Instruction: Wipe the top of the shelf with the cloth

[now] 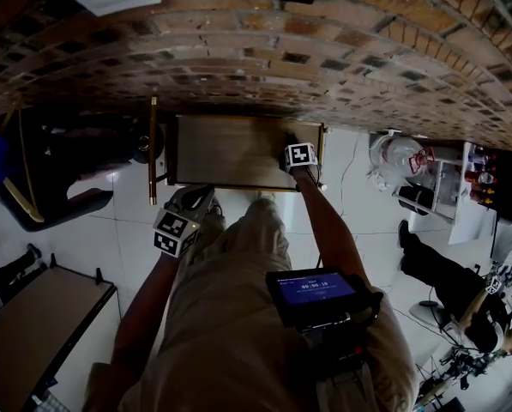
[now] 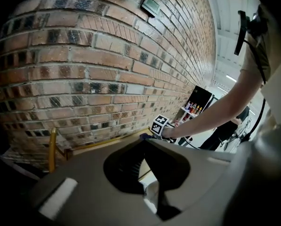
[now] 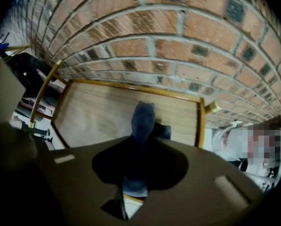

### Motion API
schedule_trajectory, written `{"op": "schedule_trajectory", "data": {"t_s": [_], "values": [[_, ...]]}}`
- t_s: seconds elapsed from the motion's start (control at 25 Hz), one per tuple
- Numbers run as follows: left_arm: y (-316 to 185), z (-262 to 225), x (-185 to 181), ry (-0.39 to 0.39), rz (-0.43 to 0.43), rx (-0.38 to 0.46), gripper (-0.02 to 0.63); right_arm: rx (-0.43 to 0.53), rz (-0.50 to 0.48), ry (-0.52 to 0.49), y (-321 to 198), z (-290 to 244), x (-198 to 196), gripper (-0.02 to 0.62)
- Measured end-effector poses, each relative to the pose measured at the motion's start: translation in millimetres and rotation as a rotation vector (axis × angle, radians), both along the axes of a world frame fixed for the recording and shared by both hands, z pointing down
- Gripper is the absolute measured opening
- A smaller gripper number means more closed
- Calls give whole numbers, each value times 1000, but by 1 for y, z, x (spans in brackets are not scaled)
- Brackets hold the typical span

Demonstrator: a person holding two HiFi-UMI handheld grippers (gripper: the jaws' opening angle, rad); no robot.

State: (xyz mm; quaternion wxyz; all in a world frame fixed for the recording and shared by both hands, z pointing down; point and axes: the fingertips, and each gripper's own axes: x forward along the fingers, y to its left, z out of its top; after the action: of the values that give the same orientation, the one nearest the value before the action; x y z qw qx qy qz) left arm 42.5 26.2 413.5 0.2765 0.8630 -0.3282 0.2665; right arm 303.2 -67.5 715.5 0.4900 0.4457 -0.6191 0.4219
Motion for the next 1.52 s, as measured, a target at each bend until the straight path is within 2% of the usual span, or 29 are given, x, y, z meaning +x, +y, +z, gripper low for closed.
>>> {"op": "schedule_trajectory", "data": {"t_s": [0.16,0.32,0.44,0.56,0.68,0.8,0.96,1.08,1.32,1.52], "values": [[9,2,-33,7,12,-7,2,7,-76,-77,5,-11,-88,74],[13,13,-70,-7,39,-19,3,22,-152,-256,6,-16,-209,74],[17,19,-96,-13,45,-28,3,-5,-215,-282,16,-10,-272,74],[21,24,-120,-19,50,-31,2,-17,-289,-373,22,-10,-342,74],[30,28,-145,-34,54,-40,2,-27,-341,-431,31,-8,-402,75],[39,30,-167,-42,38,-48,3,-38,-356,-457,36,-3,-443,75],[49,31,-190,-49,8,-57,2,-49,-363,-462,35,7,-476,75],[56,35,-203,-56,-9,-69,2,-79,-350,-428,36,21,-482,75],[64,37,-208,-64,-18,-78,3,-86,-306,-365,33,39,-462,74],[62,33,-192,-63,1,-67,2,-47,-295,-306,29,42,-418,75]]}}
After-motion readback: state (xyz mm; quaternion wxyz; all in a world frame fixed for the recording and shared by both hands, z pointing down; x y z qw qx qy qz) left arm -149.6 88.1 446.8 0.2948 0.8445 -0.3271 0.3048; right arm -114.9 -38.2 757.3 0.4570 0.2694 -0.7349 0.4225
